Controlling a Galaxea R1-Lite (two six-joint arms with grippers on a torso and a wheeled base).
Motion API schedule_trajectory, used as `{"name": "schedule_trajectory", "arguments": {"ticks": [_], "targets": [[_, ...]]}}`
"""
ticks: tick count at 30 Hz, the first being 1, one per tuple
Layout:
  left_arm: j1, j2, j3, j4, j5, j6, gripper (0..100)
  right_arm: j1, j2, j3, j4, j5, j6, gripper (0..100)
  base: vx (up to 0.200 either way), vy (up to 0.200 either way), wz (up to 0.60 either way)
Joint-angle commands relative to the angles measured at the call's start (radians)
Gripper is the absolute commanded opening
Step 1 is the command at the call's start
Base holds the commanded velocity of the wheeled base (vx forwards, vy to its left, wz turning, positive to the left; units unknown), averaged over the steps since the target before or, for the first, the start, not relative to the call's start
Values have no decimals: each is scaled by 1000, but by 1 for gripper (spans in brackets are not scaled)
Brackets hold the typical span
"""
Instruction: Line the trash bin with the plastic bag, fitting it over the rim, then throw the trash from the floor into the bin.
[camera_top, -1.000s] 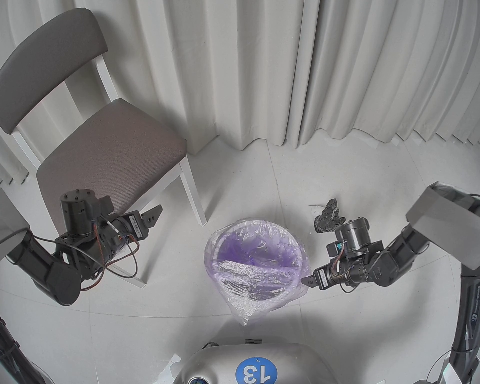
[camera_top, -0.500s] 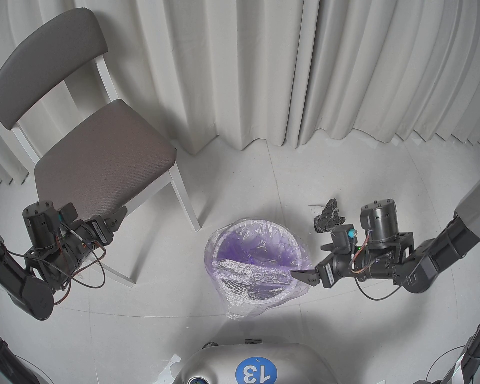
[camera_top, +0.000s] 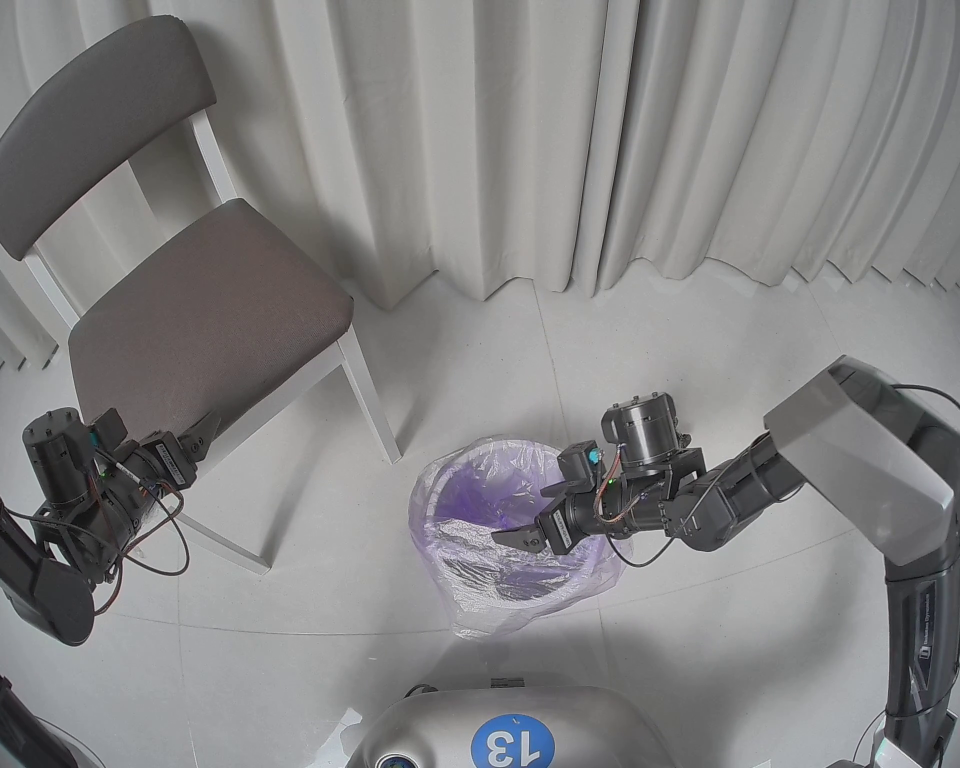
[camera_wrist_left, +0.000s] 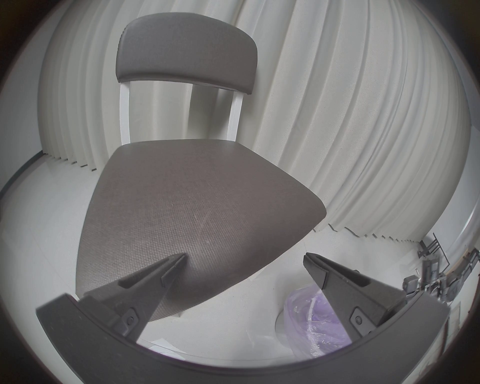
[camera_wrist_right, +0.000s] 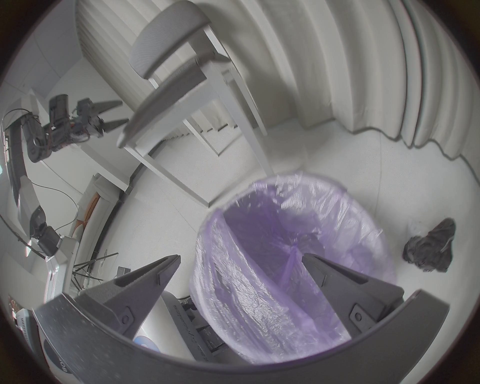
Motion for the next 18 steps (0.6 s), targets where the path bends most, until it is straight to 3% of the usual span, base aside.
{"name": "schedule_trajectory", "arguments": {"ticks": [1, 11, 12, 18], "targets": [[3, 17, 1, -3, 0, 8, 100, -3, 87, -26, 1, 2, -1, 100, 0, 0, 0], [3, 15, 1, -16, 0, 10, 100, -3, 118, -35, 1, 2, -14, 100, 0, 0, 0], [3, 15, 1, -16, 0, 11, 100, -4, 119, -35, 1, 2, -14, 0, 0, 0, 0], [5, 15, 4, -17, 0, 17, 100, -4, 110, -12, -1, 2, -14, 0, 0, 0, 0]]}}
